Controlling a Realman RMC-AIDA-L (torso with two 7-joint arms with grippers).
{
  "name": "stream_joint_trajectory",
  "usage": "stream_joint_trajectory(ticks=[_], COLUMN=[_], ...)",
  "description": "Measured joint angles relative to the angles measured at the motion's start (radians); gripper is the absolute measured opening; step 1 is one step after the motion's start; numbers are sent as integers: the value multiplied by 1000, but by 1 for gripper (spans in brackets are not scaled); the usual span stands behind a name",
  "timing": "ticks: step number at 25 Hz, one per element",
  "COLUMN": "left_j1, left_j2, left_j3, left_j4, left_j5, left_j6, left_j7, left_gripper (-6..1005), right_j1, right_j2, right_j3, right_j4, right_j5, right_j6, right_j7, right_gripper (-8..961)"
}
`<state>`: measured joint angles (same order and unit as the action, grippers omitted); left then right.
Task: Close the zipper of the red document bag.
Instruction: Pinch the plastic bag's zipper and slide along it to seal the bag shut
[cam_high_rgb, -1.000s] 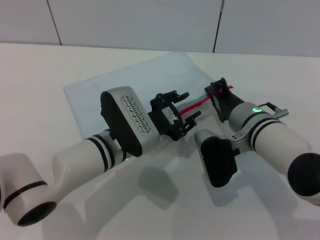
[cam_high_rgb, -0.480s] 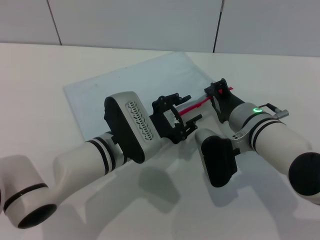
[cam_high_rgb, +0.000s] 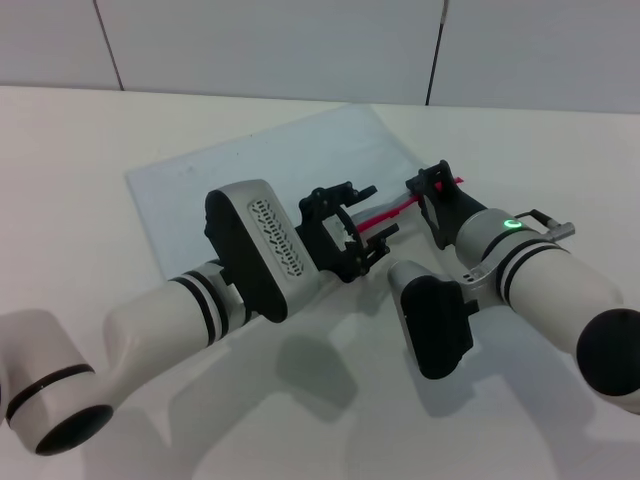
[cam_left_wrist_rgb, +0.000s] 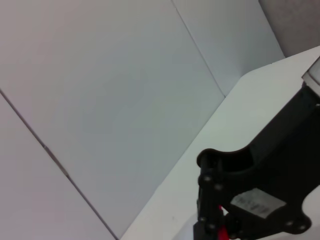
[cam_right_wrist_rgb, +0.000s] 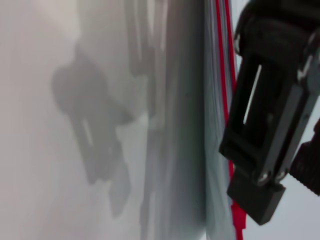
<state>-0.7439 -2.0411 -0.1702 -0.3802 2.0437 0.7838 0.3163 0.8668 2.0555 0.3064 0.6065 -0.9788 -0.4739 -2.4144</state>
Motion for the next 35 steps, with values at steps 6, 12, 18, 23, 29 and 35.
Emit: stream_joint_trajectory(ticks=[6,12,18,23,29,35], left_j1=[0,0,-1,0,0,0], left_j2=[1,1,2,2,2,1], left_j3=[0,2,2,3,4,8], left_j4=[7,14,16,26,36,40], left_j5=[0,-1,2,4,5,7], left_j6=[0,-7,-29,-29,-29,-29], left_j7=[0,0,0,0,0,0], left_gripper=[513,513,513,513,513,513], right_j1=[3,4,6,6,6,6], right_j2=[0,0,-1,-2,-2,-2], right_j3=[-9,-9,-9,-11,-21,-21], right_j4=[13,25,36,41,50,59], right_j5=[-1,-1,-1,-2,-3,-3], right_j6=[0,0,0,2,9,9], right_j7=[0,0,0,-2,-2,-3], right_gripper=[45,45,45,45,45,45])
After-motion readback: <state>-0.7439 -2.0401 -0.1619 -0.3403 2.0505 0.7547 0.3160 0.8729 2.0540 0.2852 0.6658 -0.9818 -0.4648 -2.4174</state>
